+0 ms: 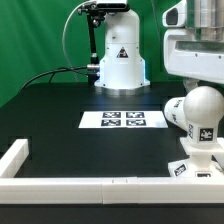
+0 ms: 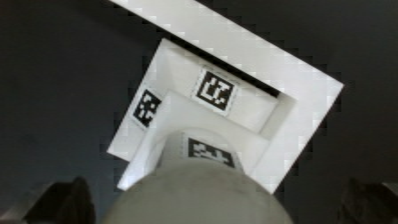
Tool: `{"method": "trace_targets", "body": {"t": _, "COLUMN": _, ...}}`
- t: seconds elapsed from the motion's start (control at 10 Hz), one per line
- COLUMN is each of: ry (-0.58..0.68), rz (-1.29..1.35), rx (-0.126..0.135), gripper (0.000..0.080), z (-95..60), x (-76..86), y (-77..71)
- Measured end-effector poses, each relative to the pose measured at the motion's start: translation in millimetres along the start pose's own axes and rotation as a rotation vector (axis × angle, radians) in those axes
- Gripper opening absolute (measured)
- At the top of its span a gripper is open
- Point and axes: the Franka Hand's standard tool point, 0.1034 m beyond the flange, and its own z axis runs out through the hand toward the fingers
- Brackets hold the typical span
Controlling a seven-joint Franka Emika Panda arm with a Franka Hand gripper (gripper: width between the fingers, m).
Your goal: Assemble lamp
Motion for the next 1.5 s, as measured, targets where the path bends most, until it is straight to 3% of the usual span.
{"method": "trace_targets", "body": {"t": 0.3, "ry": 0.001, "rz": -0.217, "rx": -0.002, "gripper": 0.0698, "z": 0.5, "x": 1.9, "y": 1.0}}
{"method": "trace_targets", "body": {"t": 0.5, "ry": -0.015, "rz": -0.605, "rx": -0.022, "gripper": 0.0698, "z": 2.9, "x": 10.8, "y": 4.7}}
{"method": "trace_targets", "body": {"t": 0.9, "ry": -0.01, "rz": -0.842, "rx": -0.032, "gripper": 0.0698, "z": 4.0, "x": 12.9, "y": 5.9}}
{"method": "trace_targets", "body": {"t": 1.0, "ry": -0.005, "rz": -0.951, "rx": -0.042, "gripper": 0.0698, "z": 3.6, "x": 14.3, "y": 6.5}}
{"method": "trace_targets", "body": {"t": 1.1, "ry": 0.013, "rz": -1.244, "rx": -0.085, "gripper": 0.0698, "z": 2.2, "x": 17.6, "y": 7.6}}
{"method": "trace_targets", "body": {"t": 1.3, "ry": 0.016, "rz": -1.483, "rx": -0.124, "gripper": 0.0698, "z": 3.1, "x": 14.5, "y": 7.8}}
{"method": "trace_targets", "body": {"t": 1.5, "ry": 0.012, "rz": -1.595, "rx": -0.14, "gripper": 0.0698, "z": 2.9, "x": 20.1, "y": 10.2}}
